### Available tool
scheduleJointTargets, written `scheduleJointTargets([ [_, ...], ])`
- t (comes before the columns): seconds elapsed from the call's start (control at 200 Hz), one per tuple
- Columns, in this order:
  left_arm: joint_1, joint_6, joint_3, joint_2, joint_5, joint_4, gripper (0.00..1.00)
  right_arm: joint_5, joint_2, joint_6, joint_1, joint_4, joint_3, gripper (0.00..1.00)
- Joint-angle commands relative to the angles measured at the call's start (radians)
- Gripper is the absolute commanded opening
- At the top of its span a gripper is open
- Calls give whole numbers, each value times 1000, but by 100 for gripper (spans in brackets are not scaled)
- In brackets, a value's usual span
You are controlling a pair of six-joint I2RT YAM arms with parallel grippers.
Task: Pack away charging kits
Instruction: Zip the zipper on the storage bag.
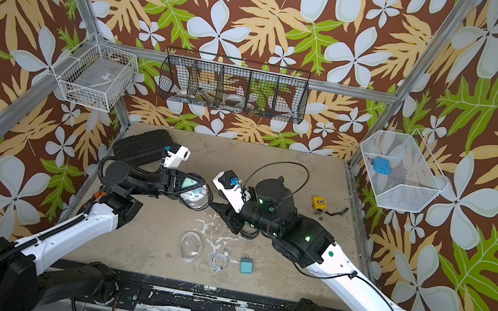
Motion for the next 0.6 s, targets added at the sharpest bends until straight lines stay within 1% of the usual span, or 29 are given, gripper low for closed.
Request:
scheduleJointTargets([
  [0.0,2,-14,2,5,7,43,1,7,-7,-20,5,7,-17,41],
  [0.27,1,-19,-3,6,9,43,1,12,-6,-38,5,23,-13,37],
  [0.465,2,-20,-2,-2,15,43,2,24,34,-59,5,18,12,34],
  [0.596,2,-18,-4,-4,18,38,2,-2,37,-66,5,30,15,33],
])
